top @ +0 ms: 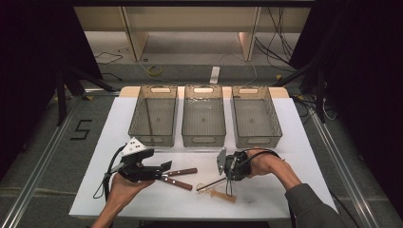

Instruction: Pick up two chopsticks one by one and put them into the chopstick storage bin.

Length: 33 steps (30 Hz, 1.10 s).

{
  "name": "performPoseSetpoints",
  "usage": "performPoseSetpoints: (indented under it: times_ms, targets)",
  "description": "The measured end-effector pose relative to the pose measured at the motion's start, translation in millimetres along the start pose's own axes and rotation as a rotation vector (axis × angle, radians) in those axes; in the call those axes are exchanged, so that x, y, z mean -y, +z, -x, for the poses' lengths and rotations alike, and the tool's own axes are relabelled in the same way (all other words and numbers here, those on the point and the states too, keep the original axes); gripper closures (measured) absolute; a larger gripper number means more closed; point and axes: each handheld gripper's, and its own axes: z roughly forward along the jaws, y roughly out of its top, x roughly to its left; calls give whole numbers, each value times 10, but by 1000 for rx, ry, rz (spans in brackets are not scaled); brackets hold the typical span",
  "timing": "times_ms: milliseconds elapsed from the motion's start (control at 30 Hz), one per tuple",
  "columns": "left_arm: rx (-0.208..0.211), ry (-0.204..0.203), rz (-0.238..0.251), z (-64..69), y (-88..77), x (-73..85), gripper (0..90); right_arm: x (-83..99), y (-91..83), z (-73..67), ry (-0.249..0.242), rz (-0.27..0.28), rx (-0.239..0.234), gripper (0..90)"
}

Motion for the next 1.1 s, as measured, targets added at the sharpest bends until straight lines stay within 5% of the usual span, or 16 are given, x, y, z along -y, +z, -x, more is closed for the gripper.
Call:
performPoseSetpoints:
  times_ms: [600,700,1100]
  targets:
    - [-3,-3,-7,9,14,5,159,67,-132,-26,11,49,29,863]
    - [-3,-6,-3,13,12,4,159,83,-195,-10,67,85,61,864]
    - [0,-11,-14,27,36,5,158,153,-411,99,420,237,127,864]
